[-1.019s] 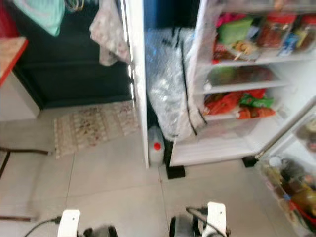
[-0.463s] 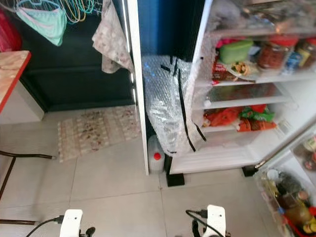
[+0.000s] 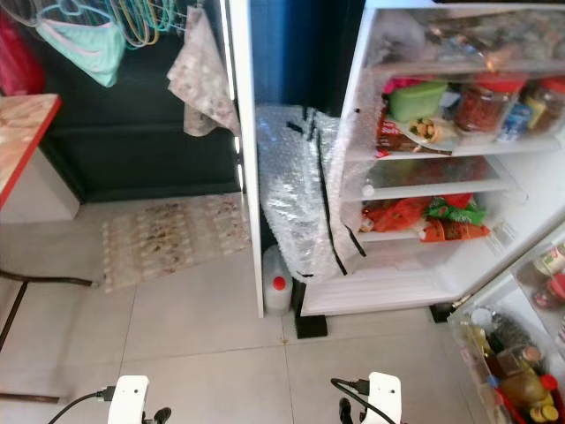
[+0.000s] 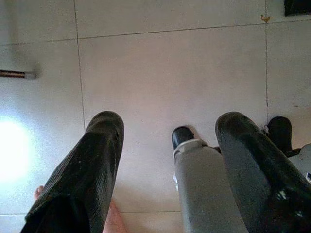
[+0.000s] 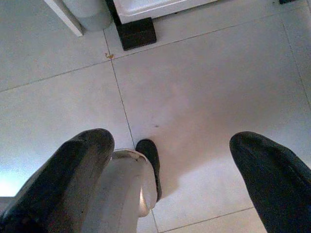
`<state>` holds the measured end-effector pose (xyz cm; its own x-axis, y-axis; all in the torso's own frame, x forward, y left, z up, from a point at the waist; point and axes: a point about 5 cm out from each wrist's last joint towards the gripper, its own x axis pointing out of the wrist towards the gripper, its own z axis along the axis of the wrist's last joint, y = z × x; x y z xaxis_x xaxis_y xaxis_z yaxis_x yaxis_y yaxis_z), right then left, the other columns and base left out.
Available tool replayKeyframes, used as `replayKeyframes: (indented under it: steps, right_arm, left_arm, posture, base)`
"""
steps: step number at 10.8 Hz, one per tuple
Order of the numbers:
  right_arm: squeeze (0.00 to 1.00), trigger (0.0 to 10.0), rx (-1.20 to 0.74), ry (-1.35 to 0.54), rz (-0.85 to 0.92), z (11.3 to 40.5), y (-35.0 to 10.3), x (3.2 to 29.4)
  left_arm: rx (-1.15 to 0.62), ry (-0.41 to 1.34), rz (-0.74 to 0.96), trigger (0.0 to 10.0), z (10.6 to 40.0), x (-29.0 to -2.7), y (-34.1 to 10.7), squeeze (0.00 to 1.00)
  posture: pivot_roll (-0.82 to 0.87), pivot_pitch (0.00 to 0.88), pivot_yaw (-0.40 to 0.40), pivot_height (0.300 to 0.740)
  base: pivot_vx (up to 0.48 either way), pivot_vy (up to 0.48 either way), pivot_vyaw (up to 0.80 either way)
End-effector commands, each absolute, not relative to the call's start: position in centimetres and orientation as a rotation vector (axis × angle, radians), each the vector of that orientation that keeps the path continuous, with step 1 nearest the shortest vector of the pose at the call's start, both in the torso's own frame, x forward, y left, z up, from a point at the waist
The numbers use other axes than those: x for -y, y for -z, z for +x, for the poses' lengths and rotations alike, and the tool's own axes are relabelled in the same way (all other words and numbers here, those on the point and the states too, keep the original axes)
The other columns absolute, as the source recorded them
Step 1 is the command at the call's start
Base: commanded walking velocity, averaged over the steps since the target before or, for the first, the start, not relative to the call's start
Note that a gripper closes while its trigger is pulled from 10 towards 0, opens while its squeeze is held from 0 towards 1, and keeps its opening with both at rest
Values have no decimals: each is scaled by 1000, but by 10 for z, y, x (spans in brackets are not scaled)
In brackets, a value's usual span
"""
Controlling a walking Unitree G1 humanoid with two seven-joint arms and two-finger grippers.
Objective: Restocking fridge
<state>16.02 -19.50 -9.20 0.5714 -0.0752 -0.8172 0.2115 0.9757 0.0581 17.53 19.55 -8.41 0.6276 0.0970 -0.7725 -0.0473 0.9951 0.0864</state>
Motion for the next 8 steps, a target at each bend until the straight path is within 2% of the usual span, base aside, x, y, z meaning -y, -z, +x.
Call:
replayKeyframes:
  steps: [1,2,8]
  right_arm:
    - [0,10000,-981,171,164,153,96,192]
    - [0,10000,-989,187,175,152,97,192]
    - [0,10000,-1014,190,166,144,99,195]
  left_arm:
    - [-920,-102,54,10000,167,-200,88,0]
    - [-919,-93,62,10000,167,-199,88,0]
    - [-926,-91,70,10000,165,-200,88,0]
  posture:
    - [-173,115,-20,740]
    - [-176,113,-18,740]
    - [-189,82,-4,740]
  base:
    - [0,307,0]
    - [0,0,0]
    - [0,42,-794]
